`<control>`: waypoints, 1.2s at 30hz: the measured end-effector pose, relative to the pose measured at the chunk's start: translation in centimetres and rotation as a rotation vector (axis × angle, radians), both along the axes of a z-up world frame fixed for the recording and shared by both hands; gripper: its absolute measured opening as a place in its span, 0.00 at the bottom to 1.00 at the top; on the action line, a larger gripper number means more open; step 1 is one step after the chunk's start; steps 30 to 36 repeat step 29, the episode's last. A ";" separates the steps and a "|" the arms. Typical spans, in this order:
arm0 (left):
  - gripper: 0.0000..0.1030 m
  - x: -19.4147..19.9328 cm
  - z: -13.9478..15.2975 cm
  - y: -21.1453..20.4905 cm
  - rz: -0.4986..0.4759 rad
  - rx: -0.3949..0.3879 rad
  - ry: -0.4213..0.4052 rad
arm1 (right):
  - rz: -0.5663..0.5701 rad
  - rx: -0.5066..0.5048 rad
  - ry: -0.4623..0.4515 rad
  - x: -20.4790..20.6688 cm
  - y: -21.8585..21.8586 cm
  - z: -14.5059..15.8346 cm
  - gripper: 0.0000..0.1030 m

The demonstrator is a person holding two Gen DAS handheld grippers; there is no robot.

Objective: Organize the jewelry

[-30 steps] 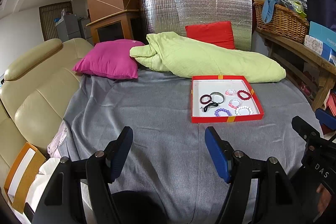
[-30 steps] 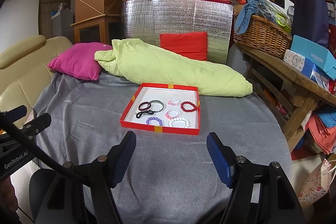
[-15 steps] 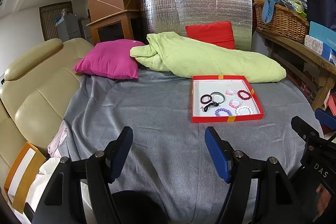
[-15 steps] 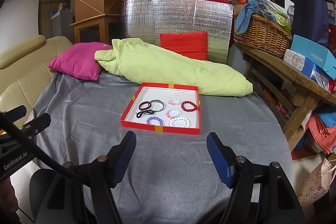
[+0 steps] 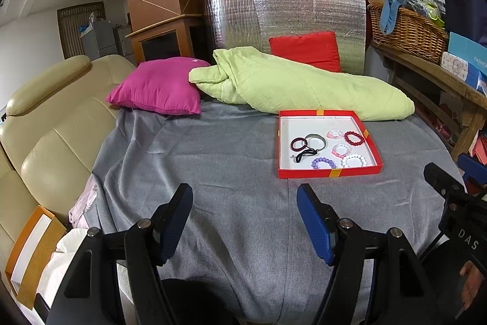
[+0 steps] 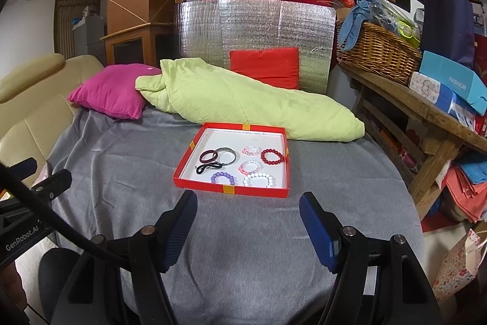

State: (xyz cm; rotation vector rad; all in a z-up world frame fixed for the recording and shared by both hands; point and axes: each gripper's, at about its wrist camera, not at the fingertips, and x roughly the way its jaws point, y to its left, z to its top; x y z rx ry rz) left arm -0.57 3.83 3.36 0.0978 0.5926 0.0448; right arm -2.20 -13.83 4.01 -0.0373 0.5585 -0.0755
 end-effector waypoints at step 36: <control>0.70 8.8 -5.4 1.1 0.000 -0.079 0.071 | -0.121 0.058 0.057 8.3 -6.1 -5.7 0.75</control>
